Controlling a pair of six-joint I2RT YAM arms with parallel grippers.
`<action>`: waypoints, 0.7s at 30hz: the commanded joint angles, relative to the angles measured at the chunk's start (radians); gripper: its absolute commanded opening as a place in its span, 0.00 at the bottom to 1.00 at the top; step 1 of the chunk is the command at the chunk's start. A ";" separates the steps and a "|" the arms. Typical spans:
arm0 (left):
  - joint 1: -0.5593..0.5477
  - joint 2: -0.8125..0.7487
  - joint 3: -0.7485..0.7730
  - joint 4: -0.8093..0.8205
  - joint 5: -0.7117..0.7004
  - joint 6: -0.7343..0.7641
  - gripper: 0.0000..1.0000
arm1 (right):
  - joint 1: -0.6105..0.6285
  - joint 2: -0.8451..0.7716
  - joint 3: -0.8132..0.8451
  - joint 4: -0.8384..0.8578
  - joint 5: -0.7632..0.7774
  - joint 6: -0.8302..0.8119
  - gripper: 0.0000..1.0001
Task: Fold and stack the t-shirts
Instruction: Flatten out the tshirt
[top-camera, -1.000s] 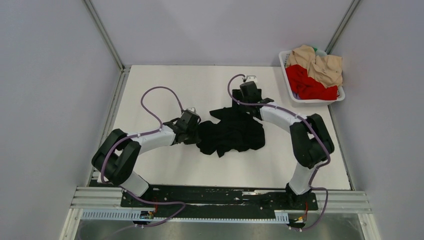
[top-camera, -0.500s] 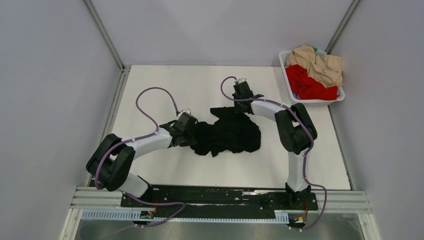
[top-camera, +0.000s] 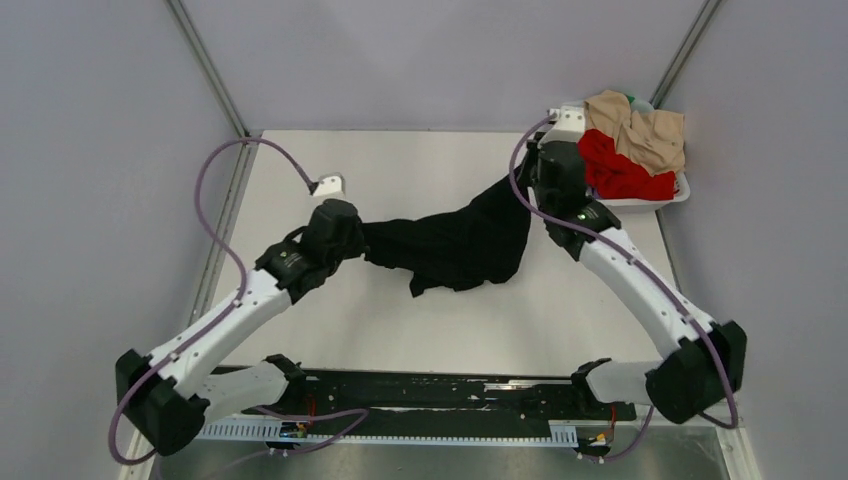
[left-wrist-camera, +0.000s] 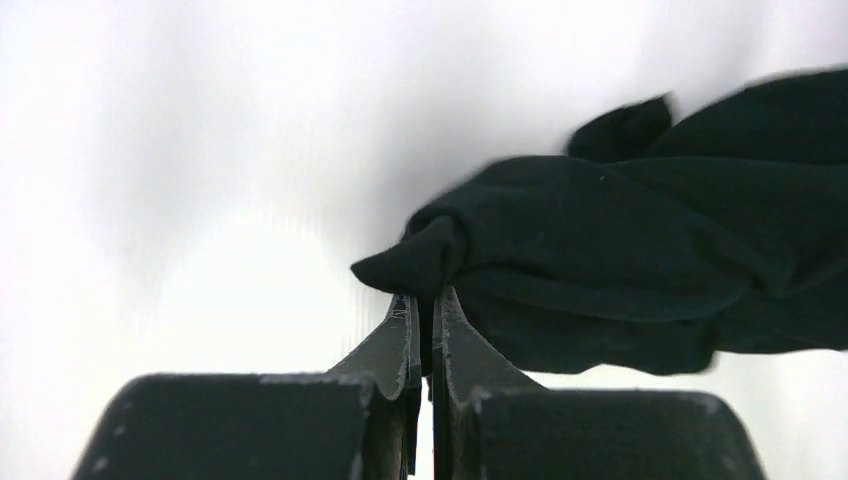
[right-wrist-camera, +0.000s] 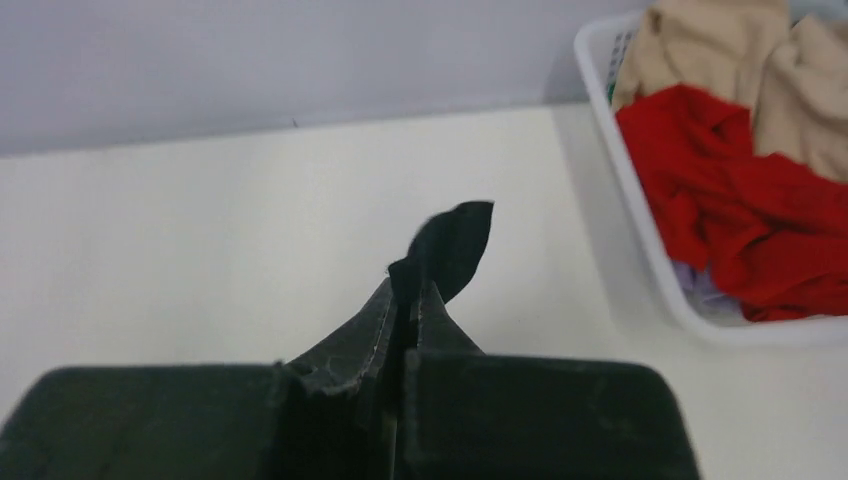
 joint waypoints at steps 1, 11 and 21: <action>0.002 -0.213 0.122 -0.009 -0.148 0.092 0.00 | -0.006 -0.220 -0.032 0.130 0.088 -0.064 0.00; 0.001 -0.524 0.332 0.113 -0.143 0.295 0.00 | -0.007 -0.541 0.110 0.146 -0.096 -0.156 0.00; 0.002 -0.540 0.675 0.127 0.103 0.379 0.00 | -0.007 -0.647 0.388 -0.039 -0.310 -0.130 0.00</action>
